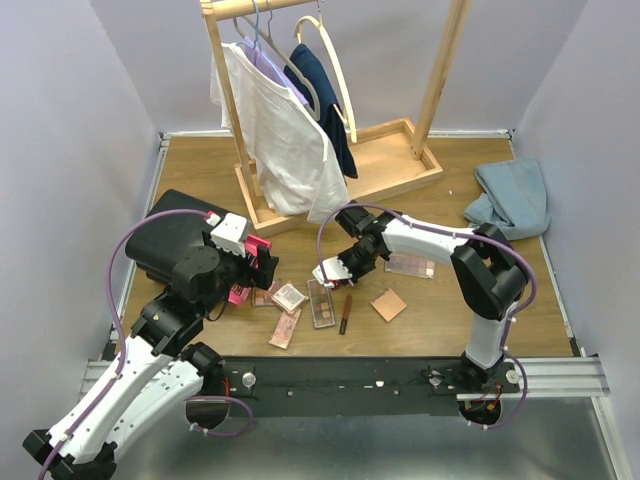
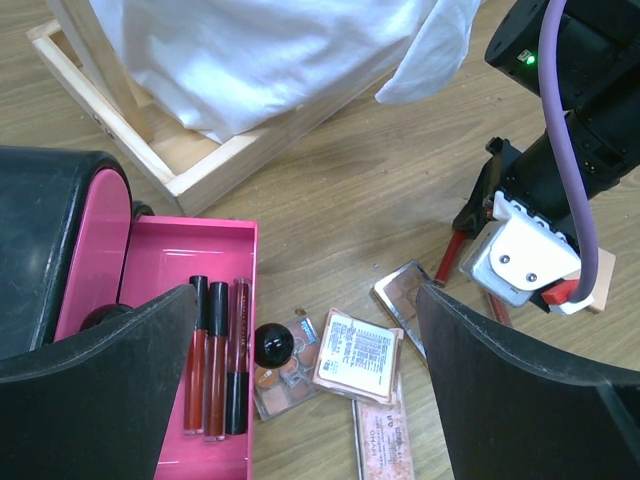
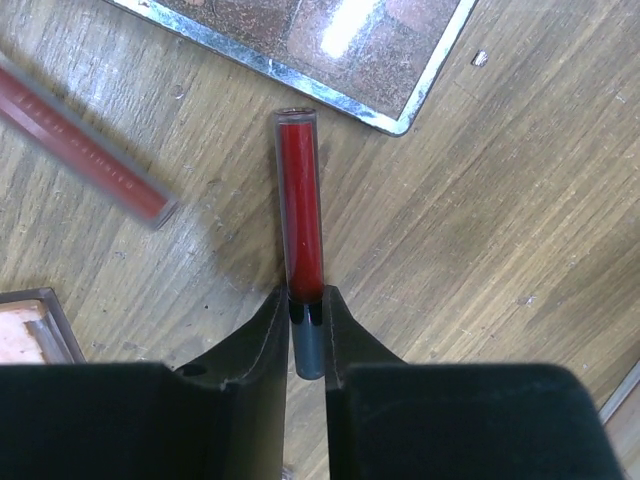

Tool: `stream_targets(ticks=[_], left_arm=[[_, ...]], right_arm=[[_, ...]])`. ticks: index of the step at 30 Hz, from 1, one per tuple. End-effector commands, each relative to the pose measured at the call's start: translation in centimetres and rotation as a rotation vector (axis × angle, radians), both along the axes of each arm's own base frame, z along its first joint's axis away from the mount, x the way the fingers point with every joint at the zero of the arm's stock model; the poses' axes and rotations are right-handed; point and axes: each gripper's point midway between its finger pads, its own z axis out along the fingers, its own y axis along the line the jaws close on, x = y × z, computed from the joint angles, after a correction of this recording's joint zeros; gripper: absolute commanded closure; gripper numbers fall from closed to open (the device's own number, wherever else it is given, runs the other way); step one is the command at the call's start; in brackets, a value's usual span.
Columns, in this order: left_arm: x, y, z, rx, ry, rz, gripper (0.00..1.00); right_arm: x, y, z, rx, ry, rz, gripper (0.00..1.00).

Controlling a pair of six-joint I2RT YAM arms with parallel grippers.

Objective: Organize the makeup
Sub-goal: Pick up the makeup from the center of the board.

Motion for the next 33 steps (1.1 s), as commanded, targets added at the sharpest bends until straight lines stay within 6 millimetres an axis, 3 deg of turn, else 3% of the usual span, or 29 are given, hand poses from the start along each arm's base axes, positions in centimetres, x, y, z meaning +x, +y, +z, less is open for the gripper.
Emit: stream_targets(ticks=[1, 3, 12, 19, 27, 33], left_arm=[[0.0, -0.2, 0.2, -0.012, -0.006, -0.015, 0.01], [-0.1, -0.3, 0.0, -0.009, 0.000, -0.019, 0.01], [-0.2, -0.8, 0.0, -0.017, 0.007, -0.043, 0.01], [-0.8, -2.4, -0.4, -0.049, 0.044, -0.126, 0.01], [-2.7, -6.6, -1.3, -0.134, 0.153, -0.341, 0.01], [-4.6, -10.9, -3.3, -0.319, 0.403, -0.483, 0.08]], right_arm=[[-1.2, -3.0, -2.0, -0.112, 0.014, -0.005, 0.83], [-1.5, -3.4, -2.0, -0.107, 0.009, -0.008, 0.99], [-2.2, -2.5, 1.2, 0.020, -0.004, -0.095, 0.99], [-4.4, -1.6, 4.3, 0.156, 0.059, -0.159, 1.00], [-7.7, -1.7, 6.3, 0.239, 0.158, -0.178, 0.99], [-8.8, -1.6, 7.6, 0.312, 0.146, -0.128, 0.99]])
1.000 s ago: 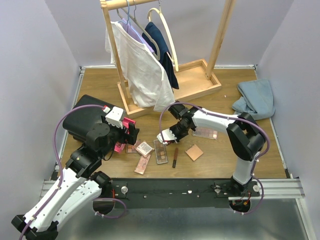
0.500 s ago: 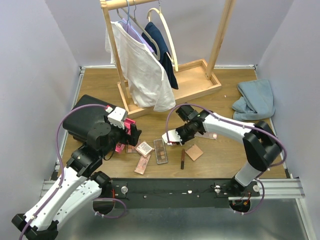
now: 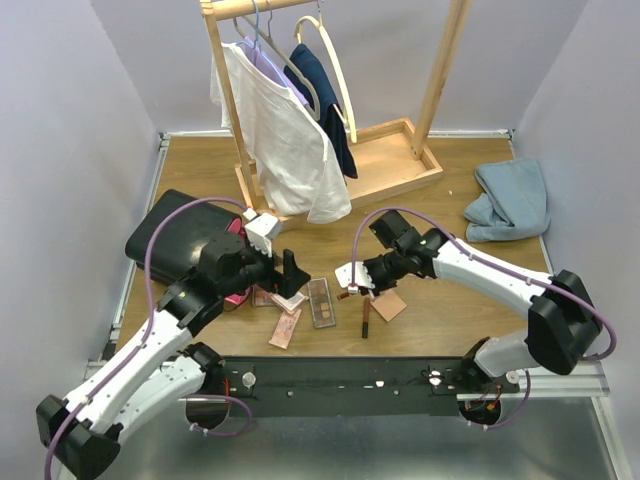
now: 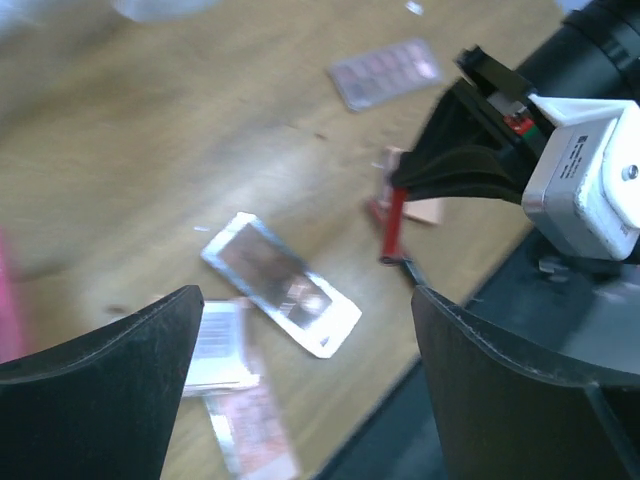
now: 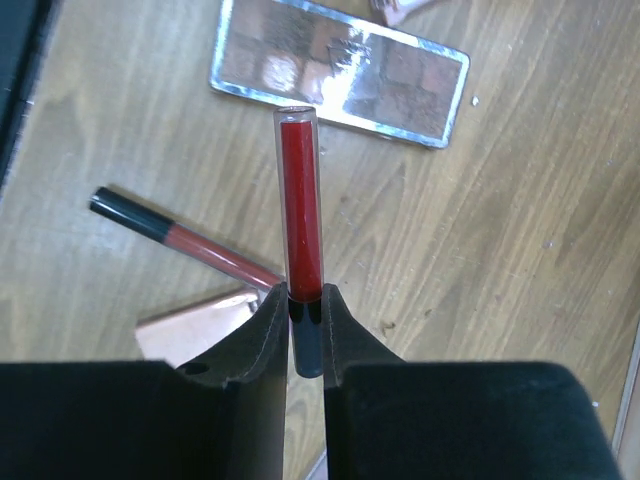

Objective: Organize the makeup
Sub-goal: Pick up the makeup from the center of the board.

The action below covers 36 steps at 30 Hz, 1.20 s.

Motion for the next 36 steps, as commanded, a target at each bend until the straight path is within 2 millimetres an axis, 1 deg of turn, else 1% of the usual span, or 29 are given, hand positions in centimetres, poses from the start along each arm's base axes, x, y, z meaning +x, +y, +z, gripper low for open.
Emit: stream_targets(ticks=[1, 3, 4, 5, 6, 7, 8, 9, 10, 12, 13, 15, 16, 20, 23, 27, 28, 30, 36], left_arm=[[-2.6, -4.3, -1.3, -0.180, 0.236, -0.173, 0.12], [-3.0, -5.4, -1.4, -0.223, 0.296, -0.196, 0.15], [-3.1, -6.0, -2.3, -0.220, 0.344, -0.207, 0.19], [-3.2, -6.3, -2.5, -0.220, 0.363, -0.211, 0.21], [-3.8, -7.1, -2.7, -0.217, 0.371, -0.240, 0.22], [-3.8, -7.6, -3.5, -0.202, 0.400, -0.236, 0.23], [-4.0, -8.1, -3.7, -0.194, 0.409, -0.247, 0.24], [-4.7, -8.9, -3.8, -0.188, 0.411, -0.280, 0.24], [-4.9, -9.5, -4.3, -0.175, 0.438, -0.290, 0.25], [-5.3, -10.6, -4.4, -0.180, 0.446, -0.322, 0.25], [-5.8, -11.2, -5.0, -0.162, 0.474, -0.341, 0.26], [-5.9, -12.2, -4.8, -0.173, 0.473, -0.366, 0.27], [-6.0, -12.7, -5.3, -0.161, 0.488, -0.374, 0.29], [-6.1, -13.7, -6.0, -0.138, 0.510, -0.391, 0.32], [-6.1, -14.1, -6.5, -0.119, 0.523, -0.395, 0.35], [-6.1, -14.2, -7.3, -0.083, 0.533, -0.387, 0.41], [-6.0, -14.3, -7.3, -0.079, 0.528, -0.385, 0.44], [-6.3, -14.0, -8.0, -0.049, 0.551, -0.380, 0.46], [-6.7, -14.2, -8.3, -0.011, 0.557, -0.395, 0.53]], right_arm=[[-2.0, 0.0, 0.3, 0.062, 0.043, 0.041, 0.99], [-2.1, 0.0, 0.2, 0.071, 0.030, 0.053, 1.00], [-2.2, 0.0, 0.1, 0.075, 0.028, 0.061, 0.99], [-2.5, -0.2, -0.1, 0.075, 0.031, 0.067, 0.99], [-2.7, -0.1, -0.1, 0.080, 0.031, 0.078, 1.00], [-2.9, 0.0, 0.2, 0.096, 0.031, 0.089, 0.99], [-3.1, -0.1, 0.1, 0.100, 0.032, 0.099, 1.00], [-3.3, 0.0, 0.2, 0.112, 0.027, 0.109, 1.00], [-3.4, 0.1, 0.6, 0.130, 0.018, 0.116, 1.00], [-3.6, 0.1, 0.7, 0.140, 0.008, 0.125, 1.00], [-3.7, 0.1, 0.7, 0.147, 0.006, 0.132, 1.00], [-3.8, 0.1, 0.9, 0.159, -0.002, 0.138, 0.99], [-4.0, 0.1, 0.8, 0.165, 0.002, 0.146, 1.00], [-3.9, 0.0, 0.7, 0.165, -0.020, 0.152, 1.00], [-4.0, -0.1, 0.6, 0.168, -0.029, 0.156, 1.00], [-4.2, 0.0, 0.6, 0.177, -0.025, 0.165, 0.99], [-4.2, 0.0, 0.7, 0.179, -0.028, 0.165, 1.00], [-4.2, 0.0, 0.6, 0.178, -0.030, 0.166, 1.00], [-3.9, 0.0, 0.8, 0.184, -0.046, 0.155, 1.00]])
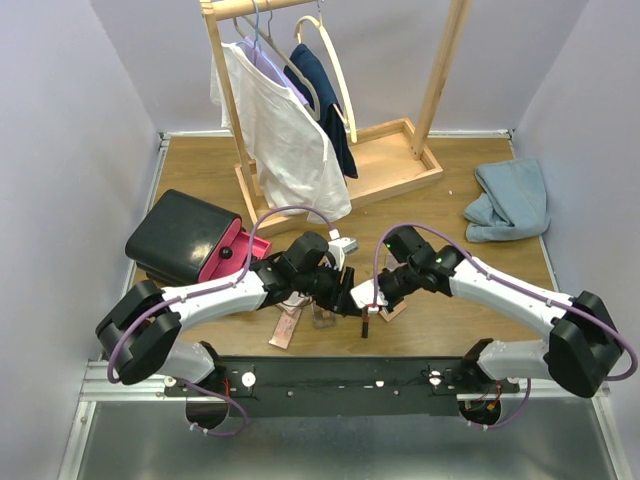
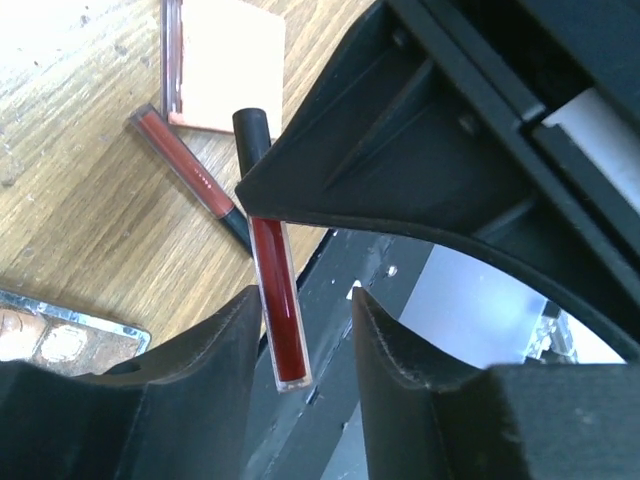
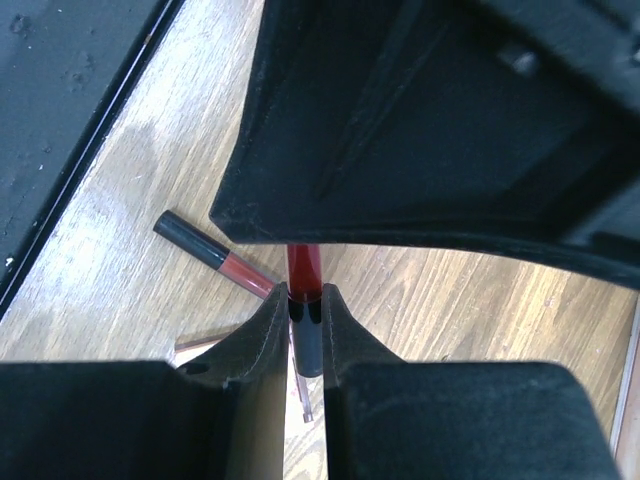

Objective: Organize the makeup
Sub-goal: Pick up the makeup from the center of the board, then place the makeup in the drawer.

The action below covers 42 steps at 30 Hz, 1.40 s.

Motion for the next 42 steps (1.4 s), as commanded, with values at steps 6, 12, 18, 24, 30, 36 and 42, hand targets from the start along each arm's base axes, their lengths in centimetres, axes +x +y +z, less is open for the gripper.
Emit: stream_targets(ticks=[6, 12, 18, 24, 30, 36, 42], left_arm=[[-0.5, -0.4, -0.2, 0.046, -0.004, -0.053, 0.78], [-0.5, 0.2, -0.6, 0.076, -0.007, -0.040, 1.00], [0.7, 2.5, -0.9, 0.162, -0.095, 0.052, 1.00], [2.0, 7.9, -1.7, 0.338, -0.206, 0.217, 1.00], [3.4, 11.4, 0.5, 0.385, -0.322, 0.348, 1.00], [5.1, 15.0, 2.8, 0.414, -0.417, 0.491, 1.00], [6.4, 18.2, 4.6, 0.429, -0.469, 0.615, 1.00]], right_arm=[[-0.2, 0.4, 0.6, 0.053, -0.021, 0.015, 0.99], [-0.2, 0.5, 0.6, 0.061, -0.024, 0.005, 0.85], [0.4, 0.6, 1.4, 0.077, -0.031, -0.041, 0.37], [1.3, 0.4, 1.6, 0.072, -0.070, -0.083, 0.21], [1.8, 0.2, 1.5, 0.062, -0.080, -0.105, 0.20], [2.2, 0.1, 1.6, 0.052, -0.089, -0.125, 0.19], [2.4, 0.0, 1.3, 0.045, -0.093, -0.132, 0.19]])
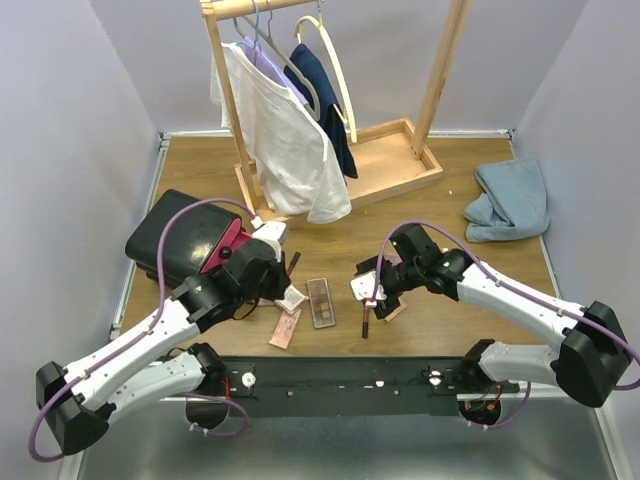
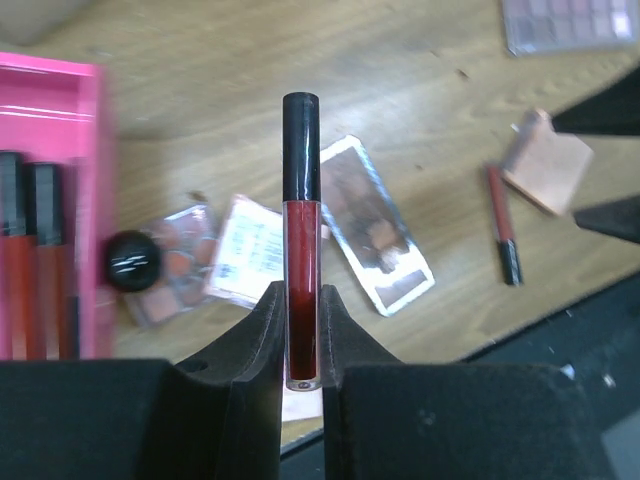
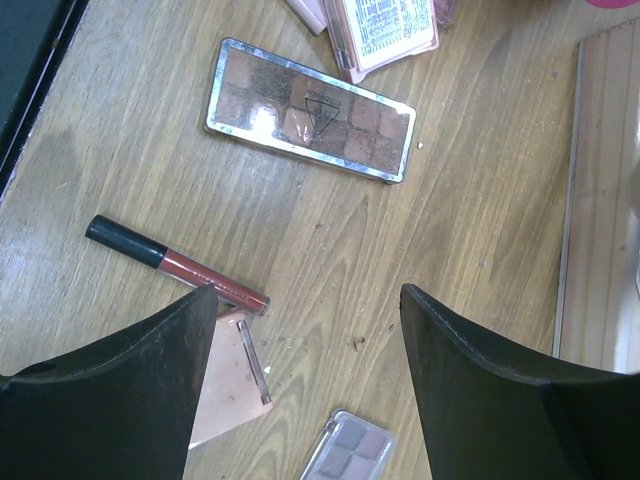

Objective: Organize the makeup
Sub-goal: Place the makeup in the drawer.

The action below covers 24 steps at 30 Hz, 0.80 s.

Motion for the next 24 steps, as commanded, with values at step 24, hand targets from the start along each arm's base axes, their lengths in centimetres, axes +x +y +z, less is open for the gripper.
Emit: stream_targets(ticks=[24], left_arm=[[5.0, 9.5, 0.3, 0.190, -0.105, 0.400, 1.00]], right_arm=[[0.5, -0.6, -1.0, -0.019, -0.011, -0.037, 0.18]])
